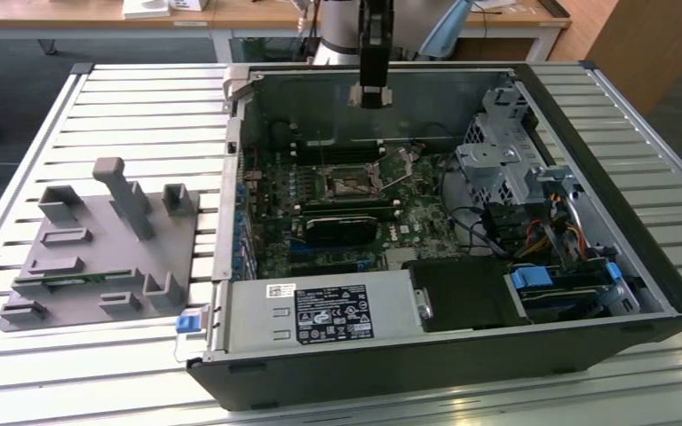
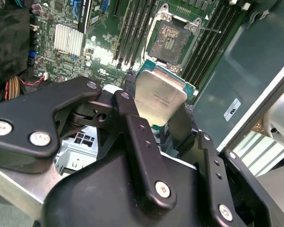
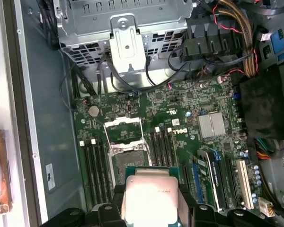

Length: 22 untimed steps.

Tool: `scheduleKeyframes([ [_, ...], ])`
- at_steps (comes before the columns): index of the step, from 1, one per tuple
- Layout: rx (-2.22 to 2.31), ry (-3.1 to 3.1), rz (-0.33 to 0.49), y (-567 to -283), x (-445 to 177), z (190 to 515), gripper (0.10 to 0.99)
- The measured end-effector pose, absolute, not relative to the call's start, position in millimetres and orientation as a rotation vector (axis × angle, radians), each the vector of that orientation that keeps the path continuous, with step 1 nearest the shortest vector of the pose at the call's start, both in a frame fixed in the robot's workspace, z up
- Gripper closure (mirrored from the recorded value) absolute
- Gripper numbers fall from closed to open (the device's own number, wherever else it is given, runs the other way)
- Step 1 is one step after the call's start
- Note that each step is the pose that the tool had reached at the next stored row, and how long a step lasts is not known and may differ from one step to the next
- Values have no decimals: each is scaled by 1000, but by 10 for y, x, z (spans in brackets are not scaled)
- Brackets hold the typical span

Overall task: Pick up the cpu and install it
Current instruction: 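Place the cpu into insertion slot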

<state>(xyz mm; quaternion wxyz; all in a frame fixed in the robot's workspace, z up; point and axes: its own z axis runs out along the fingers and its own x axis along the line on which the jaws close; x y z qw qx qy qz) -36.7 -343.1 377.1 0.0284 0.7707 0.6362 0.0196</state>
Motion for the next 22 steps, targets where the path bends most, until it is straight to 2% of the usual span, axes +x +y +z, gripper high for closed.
scheduleKeyframes([
  [9,2366,1984,56,-3420,-367,3617,561],
  [22,2120,2252,66,-3420,-367,3451,561],
])
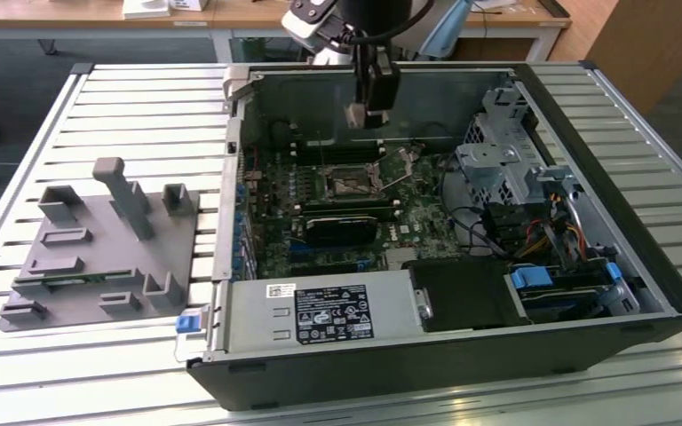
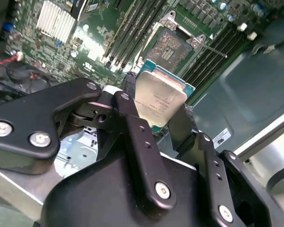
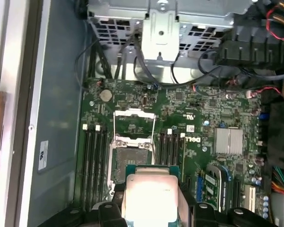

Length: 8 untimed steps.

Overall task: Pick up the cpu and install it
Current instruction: 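Place the cpu into insertion slot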

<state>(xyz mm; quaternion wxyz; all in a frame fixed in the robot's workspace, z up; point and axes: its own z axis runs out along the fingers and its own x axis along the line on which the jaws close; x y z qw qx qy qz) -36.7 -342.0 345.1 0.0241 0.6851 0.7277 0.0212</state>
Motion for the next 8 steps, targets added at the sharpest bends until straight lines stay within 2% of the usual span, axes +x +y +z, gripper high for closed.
scheduleKeyframes([
  [8,2109,2262,65,-3420,-368,3394,561],
])
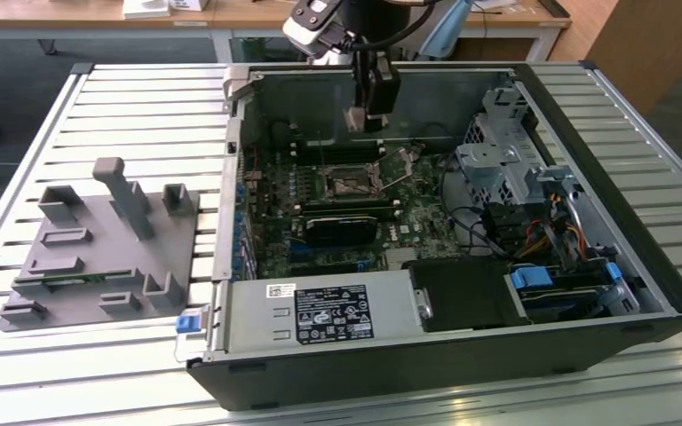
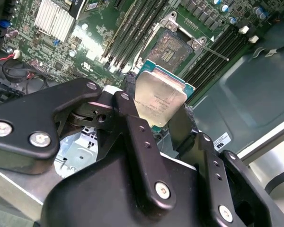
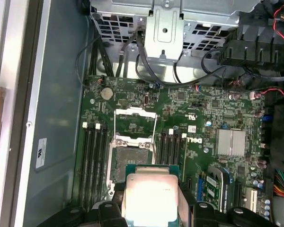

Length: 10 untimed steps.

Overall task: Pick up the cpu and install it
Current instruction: 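Place the cpu into insertion slot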

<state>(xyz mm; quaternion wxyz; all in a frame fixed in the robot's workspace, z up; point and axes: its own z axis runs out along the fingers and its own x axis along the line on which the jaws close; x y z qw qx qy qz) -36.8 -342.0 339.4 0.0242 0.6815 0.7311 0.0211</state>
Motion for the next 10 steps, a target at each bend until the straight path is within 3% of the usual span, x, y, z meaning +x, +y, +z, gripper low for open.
scheduleKeyframes([
  [10,2108,2263,65,-3420,-368,3280,561],
])
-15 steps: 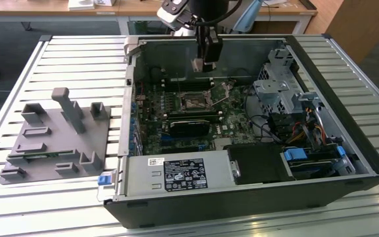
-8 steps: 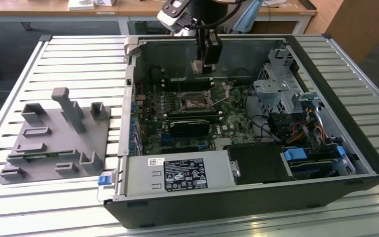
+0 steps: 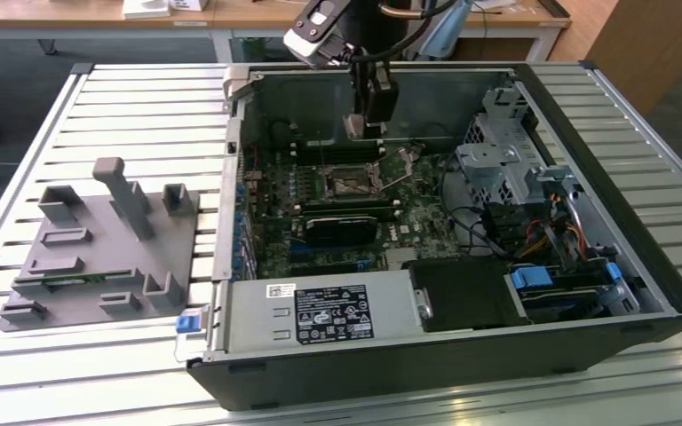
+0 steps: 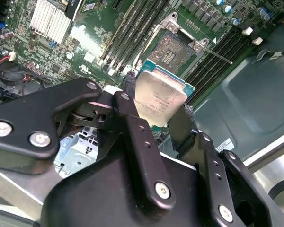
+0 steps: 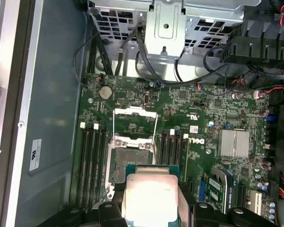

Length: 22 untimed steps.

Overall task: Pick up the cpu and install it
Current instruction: 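Place the cpu into insertion slot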

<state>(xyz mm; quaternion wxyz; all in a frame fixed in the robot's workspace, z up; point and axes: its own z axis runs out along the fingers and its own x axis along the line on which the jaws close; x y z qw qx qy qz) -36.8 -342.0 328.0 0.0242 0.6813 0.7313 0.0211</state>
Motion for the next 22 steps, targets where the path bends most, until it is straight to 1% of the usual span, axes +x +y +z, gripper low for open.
scheduleKeyframes([
  [8,2033,2332,67,-3420,-368,3241,561],
  [22,2030,2335,68,-3420,-369,3165,561],
])
